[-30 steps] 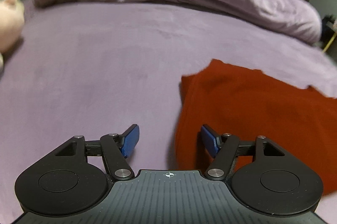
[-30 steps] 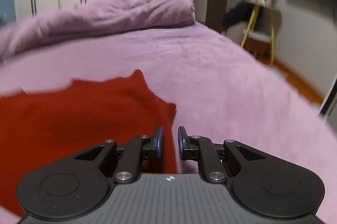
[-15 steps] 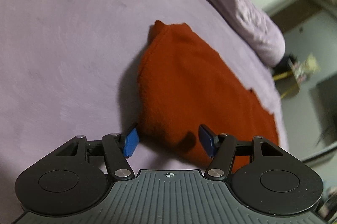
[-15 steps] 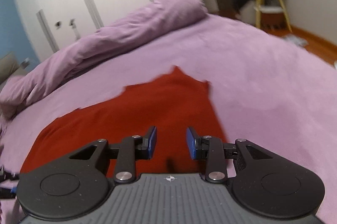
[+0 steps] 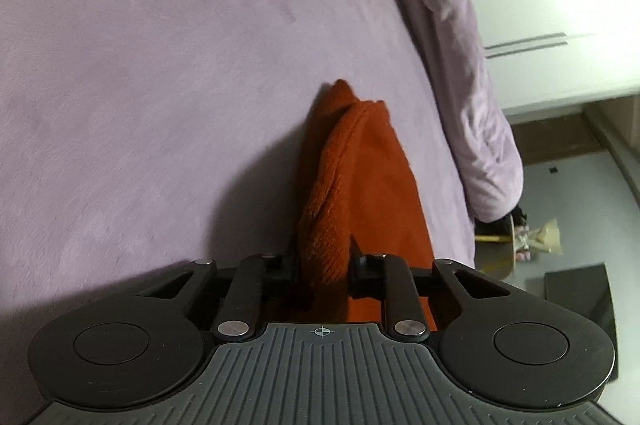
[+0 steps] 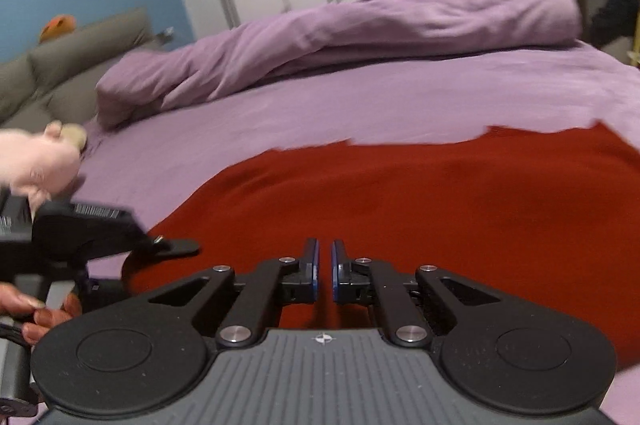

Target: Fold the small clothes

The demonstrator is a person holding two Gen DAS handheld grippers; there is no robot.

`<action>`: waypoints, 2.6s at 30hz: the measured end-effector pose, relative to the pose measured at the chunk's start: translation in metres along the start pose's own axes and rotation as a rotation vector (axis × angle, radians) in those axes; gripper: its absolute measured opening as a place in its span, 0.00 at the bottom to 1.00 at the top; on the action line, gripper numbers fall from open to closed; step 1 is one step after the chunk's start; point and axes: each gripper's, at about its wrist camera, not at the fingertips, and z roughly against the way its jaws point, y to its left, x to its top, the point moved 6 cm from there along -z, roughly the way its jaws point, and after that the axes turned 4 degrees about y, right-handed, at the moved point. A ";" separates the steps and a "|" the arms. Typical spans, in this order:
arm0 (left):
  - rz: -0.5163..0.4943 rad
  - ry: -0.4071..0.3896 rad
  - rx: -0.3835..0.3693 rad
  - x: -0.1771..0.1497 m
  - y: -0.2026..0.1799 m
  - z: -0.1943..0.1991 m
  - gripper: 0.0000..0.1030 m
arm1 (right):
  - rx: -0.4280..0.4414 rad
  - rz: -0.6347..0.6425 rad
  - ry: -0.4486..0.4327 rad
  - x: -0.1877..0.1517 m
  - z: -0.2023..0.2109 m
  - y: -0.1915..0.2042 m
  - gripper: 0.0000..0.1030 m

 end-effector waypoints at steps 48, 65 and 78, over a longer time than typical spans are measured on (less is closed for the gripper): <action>-0.769 0.030 0.125 -0.123 -0.145 -0.003 0.50 | 0.030 -0.142 -0.093 0.021 0.057 -0.082 0.05; -0.648 0.114 0.241 -0.113 -0.101 -0.043 0.52 | 0.136 -0.303 0.057 0.020 0.023 -0.107 0.40; -0.702 0.103 0.285 -0.118 -0.111 -0.042 0.59 | 0.065 -0.241 0.095 0.024 -0.006 -0.097 0.05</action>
